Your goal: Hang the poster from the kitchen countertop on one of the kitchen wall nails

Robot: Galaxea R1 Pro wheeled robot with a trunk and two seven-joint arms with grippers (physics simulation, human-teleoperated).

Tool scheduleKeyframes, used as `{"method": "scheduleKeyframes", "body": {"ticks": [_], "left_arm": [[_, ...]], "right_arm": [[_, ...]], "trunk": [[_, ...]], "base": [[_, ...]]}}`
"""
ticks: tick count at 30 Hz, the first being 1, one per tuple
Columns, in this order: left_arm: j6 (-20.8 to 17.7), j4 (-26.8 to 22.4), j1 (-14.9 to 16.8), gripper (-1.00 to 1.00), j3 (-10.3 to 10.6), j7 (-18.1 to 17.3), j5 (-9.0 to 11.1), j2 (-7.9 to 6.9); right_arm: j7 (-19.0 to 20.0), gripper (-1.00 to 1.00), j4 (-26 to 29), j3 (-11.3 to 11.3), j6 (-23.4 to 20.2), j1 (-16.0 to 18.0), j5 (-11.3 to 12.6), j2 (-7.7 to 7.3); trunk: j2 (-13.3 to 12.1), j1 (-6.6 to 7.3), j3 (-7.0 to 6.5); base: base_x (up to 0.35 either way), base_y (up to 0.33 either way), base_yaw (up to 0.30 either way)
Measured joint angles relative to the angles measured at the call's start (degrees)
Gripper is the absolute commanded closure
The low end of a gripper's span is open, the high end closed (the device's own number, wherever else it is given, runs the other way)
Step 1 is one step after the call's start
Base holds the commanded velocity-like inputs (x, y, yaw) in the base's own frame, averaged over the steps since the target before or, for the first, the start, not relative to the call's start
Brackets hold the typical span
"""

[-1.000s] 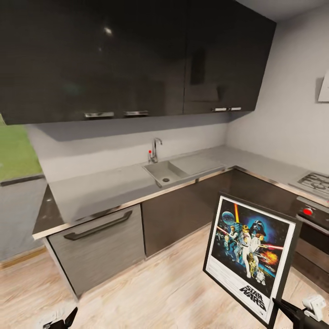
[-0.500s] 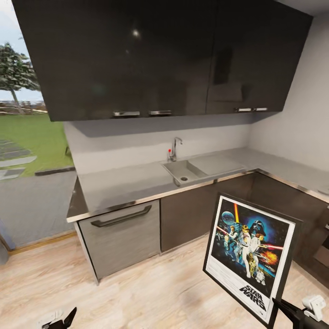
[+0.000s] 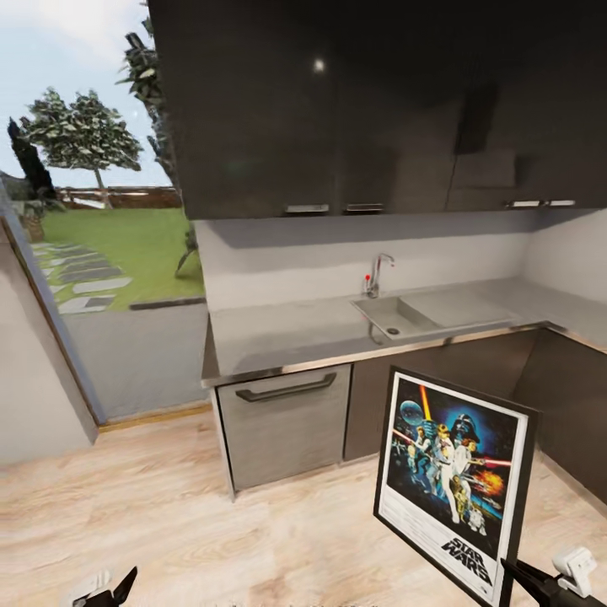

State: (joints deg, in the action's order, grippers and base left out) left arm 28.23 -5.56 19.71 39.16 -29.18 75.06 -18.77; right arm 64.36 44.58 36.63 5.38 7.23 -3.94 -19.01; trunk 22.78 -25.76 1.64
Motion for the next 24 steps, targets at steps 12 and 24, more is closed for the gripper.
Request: {"method": "scheduleKeyframes", "body": {"ticks": [12, 24], "left_arm": [[-0.01, 0.00, 0.00, -1.00, 0.00, 0.02, 0.00, -0.03], [0.00, 0.10, 0.01, -1.00, -0.01, -0.03, 0.09, -0.20]], "right_arm": [[0.00, 1.00, 0.05, 0.00, 0.00, 0.00, -0.15, 0.01], [-0.01, 1.00, 0.04, -0.01, 0.00, 0.00, -0.15, 0.01]], "trunk": [[0.00, 0.01, 0.00], [0.00, 0.01, 0.00]], "base": [[-0.017, 0.109, 0.290], [0.000, 0.283, 0.290]]}}
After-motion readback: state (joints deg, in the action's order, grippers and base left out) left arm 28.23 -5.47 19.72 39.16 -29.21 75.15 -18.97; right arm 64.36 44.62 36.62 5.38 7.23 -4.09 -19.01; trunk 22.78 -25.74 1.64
